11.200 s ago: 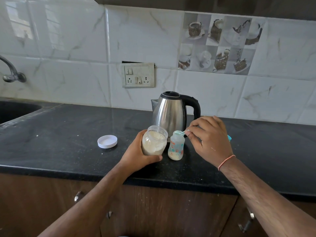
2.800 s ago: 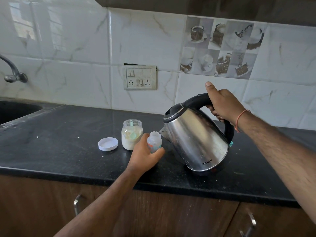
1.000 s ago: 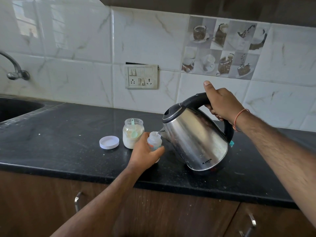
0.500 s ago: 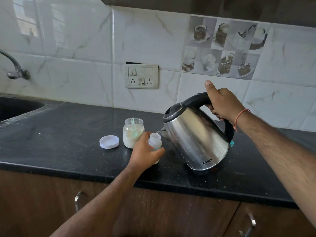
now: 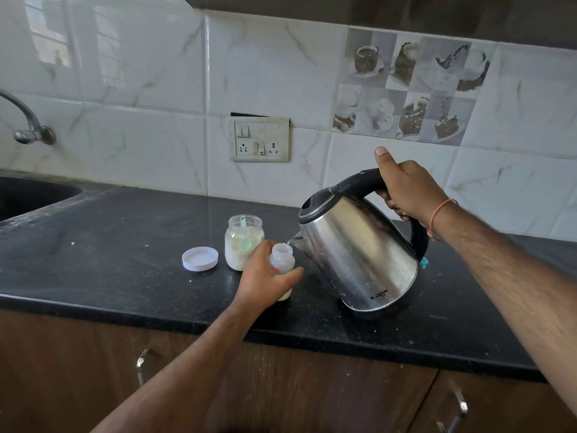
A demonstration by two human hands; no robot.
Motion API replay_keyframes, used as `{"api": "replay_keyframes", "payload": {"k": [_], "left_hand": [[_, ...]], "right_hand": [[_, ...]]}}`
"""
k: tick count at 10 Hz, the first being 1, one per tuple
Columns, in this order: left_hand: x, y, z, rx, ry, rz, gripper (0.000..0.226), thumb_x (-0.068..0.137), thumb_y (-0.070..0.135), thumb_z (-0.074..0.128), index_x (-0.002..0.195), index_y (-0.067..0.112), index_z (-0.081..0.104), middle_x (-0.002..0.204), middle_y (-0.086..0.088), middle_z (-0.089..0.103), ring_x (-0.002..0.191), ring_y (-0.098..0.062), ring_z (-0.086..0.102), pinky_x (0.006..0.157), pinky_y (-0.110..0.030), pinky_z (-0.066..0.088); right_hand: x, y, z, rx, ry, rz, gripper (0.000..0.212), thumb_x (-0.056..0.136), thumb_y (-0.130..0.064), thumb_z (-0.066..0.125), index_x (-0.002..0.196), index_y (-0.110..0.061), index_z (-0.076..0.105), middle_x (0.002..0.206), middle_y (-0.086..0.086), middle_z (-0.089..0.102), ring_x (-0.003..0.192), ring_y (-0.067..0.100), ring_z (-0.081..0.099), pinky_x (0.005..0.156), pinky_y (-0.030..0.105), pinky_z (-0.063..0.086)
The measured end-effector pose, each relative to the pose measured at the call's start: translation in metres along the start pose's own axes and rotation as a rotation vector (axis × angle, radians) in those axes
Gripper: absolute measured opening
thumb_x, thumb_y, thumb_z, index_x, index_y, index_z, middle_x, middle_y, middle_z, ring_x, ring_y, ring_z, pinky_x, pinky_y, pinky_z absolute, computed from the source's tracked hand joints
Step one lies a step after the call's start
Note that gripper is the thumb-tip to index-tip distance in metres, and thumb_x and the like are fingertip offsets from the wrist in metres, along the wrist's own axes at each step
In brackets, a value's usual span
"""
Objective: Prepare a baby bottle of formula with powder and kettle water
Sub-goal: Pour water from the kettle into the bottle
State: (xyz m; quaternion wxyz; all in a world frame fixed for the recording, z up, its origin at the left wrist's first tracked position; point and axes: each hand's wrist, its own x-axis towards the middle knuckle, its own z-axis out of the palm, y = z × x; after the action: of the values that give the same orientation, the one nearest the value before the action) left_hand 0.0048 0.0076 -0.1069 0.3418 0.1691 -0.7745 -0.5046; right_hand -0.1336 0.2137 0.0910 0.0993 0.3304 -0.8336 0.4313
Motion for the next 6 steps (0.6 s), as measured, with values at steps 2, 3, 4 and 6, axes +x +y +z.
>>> {"api": "replay_keyframes", "payload": {"k": [2, 3, 4, 6], "left_hand": [[-0.0006, 0.0014, -0.0005, -0.031, 0.004, -0.015, 0.044, 0.081, 0.025, 0.092, 0.113, 0.025, 0.061, 0.103, 0.006, 0.073, 0.095, -0.005, 0.07, 0.079, -0.023, 0.052], [0.0, 0.0, -0.0005, -0.05, 0.008, -0.016, 0.046, 0.081, 0.025, 0.092, 0.114, 0.025, 0.061, 0.104, 0.006, 0.073, 0.096, -0.006, 0.071, 0.08, -0.023, 0.052], [0.0004, -0.0002, -0.0002, -0.06, 0.007, -0.018, 0.047, 0.08, 0.026, 0.092, 0.115, 0.025, 0.061, 0.105, 0.006, 0.074, 0.097, -0.008, 0.071, 0.08, -0.024, 0.052], [0.0, 0.0008, -0.0003, -0.062, 0.0, -0.019, 0.047, 0.08, 0.027, 0.092, 0.116, 0.025, 0.061, 0.104, 0.006, 0.074, 0.096, -0.006, 0.071, 0.079, -0.022, 0.052]], "right_hand": [[-0.0001, 0.0001, 0.0003, -0.002, 0.0, -0.001, 0.08, 0.107, -0.074, 0.031, 0.061, -0.012, 0.052, 0.046, -0.002, 0.045, 0.038, 0.018, 0.036, 0.051, 0.03, 0.036], [-0.0001, -0.0005, 0.0006, -0.001, 0.0, 0.0, 0.079, 0.106, -0.074, 0.032, 0.061, -0.012, 0.052, 0.045, -0.002, 0.044, 0.039, 0.018, 0.035, 0.051, 0.03, 0.035], [0.0, -0.0004, 0.0003, 0.002, 0.002, 0.001, 0.079, 0.106, -0.074, 0.032, 0.062, -0.012, 0.053, 0.046, -0.002, 0.044, 0.039, 0.018, 0.035, 0.051, 0.03, 0.035], [-0.0007, -0.0003, 0.0005, 0.001, 0.009, 0.003, 0.079, 0.106, -0.075, 0.032, 0.061, -0.013, 0.052, 0.046, -0.002, 0.044, 0.04, 0.019, 0.036, 0.051, 0.03, 0.035]]}}
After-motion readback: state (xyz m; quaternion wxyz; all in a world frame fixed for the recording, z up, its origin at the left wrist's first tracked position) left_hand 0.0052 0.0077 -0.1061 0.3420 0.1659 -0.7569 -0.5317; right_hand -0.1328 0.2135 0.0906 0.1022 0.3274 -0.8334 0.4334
